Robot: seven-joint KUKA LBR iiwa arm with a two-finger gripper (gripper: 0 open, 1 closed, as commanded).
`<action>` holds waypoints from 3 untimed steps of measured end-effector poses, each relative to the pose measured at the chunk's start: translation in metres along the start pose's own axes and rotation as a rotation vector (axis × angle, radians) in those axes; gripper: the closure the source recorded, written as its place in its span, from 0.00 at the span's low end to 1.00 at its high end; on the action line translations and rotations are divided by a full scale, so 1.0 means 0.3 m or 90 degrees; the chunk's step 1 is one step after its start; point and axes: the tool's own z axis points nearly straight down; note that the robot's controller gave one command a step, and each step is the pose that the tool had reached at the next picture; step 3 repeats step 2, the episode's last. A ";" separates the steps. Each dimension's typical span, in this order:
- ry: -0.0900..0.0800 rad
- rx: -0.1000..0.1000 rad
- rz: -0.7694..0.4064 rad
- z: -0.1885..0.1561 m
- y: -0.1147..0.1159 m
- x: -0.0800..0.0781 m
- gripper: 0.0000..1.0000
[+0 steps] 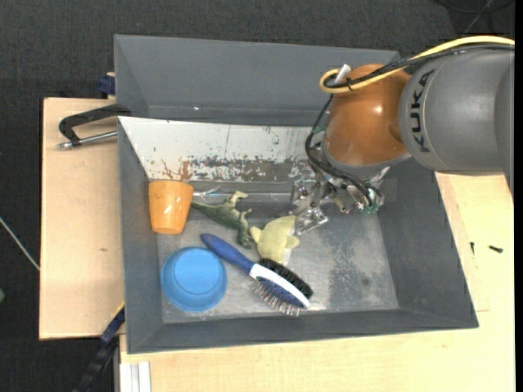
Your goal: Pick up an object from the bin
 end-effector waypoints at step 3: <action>-0.006 0.001 0.024 -0.434 0.142 -0.012 1.00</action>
Offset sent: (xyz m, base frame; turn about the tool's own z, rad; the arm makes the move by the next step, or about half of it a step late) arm -0.0109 0.0155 0.0715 0.0231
